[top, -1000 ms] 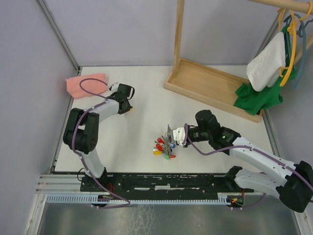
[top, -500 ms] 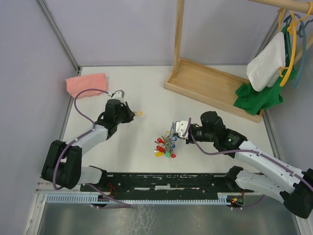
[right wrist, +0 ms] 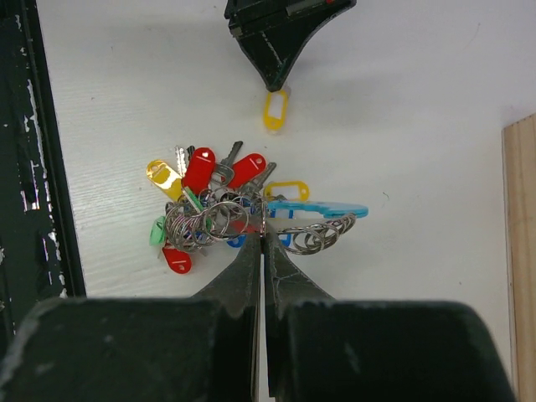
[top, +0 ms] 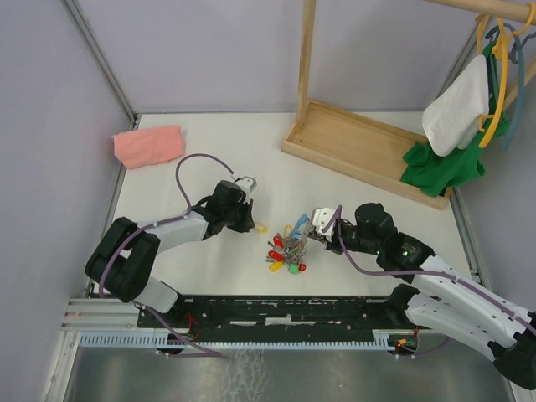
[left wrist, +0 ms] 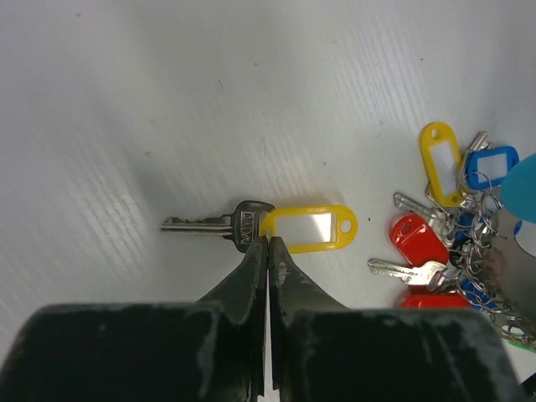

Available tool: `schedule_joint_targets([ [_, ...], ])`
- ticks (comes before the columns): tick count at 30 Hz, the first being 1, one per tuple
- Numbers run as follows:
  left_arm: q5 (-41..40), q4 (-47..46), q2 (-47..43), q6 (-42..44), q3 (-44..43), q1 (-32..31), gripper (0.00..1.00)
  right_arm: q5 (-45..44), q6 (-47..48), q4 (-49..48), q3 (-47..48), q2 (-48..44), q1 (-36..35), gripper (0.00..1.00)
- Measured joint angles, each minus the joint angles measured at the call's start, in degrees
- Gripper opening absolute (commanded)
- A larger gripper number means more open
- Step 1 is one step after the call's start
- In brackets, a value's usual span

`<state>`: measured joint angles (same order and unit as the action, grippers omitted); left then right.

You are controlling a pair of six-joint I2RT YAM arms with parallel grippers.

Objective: Put the keys on the keyring

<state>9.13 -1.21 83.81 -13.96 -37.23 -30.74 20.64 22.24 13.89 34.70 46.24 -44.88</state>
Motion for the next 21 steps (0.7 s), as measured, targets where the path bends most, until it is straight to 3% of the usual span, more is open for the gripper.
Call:
schedule_joint_targets([
  [8,-4.11,7.08,4.92,-0.13,-5.75,-2.69,0.28,-1.7,-1.03,0.85,-1.09,-2.32,-0.02,0.01],
  [12,-5.86,9.2,4.72,-0.46,-6.29,-4.24,0.29,-1.66,-1.29,1.42,-1.09,-3.37,-0.13,0.01],
  [18,-7.85,12.39,4.33,-1.16,-7.43,-5.4,0.18,-1.44,-1.44,1.36,-1.2,-4.04,-0.5,0.01],
  [21,-8.81,12.79,4.31,-1.31,-7.78,-5.4,0.18,-1.4,-1.46,1.29,-1.4,-4.04,-0.63,0.01],
])
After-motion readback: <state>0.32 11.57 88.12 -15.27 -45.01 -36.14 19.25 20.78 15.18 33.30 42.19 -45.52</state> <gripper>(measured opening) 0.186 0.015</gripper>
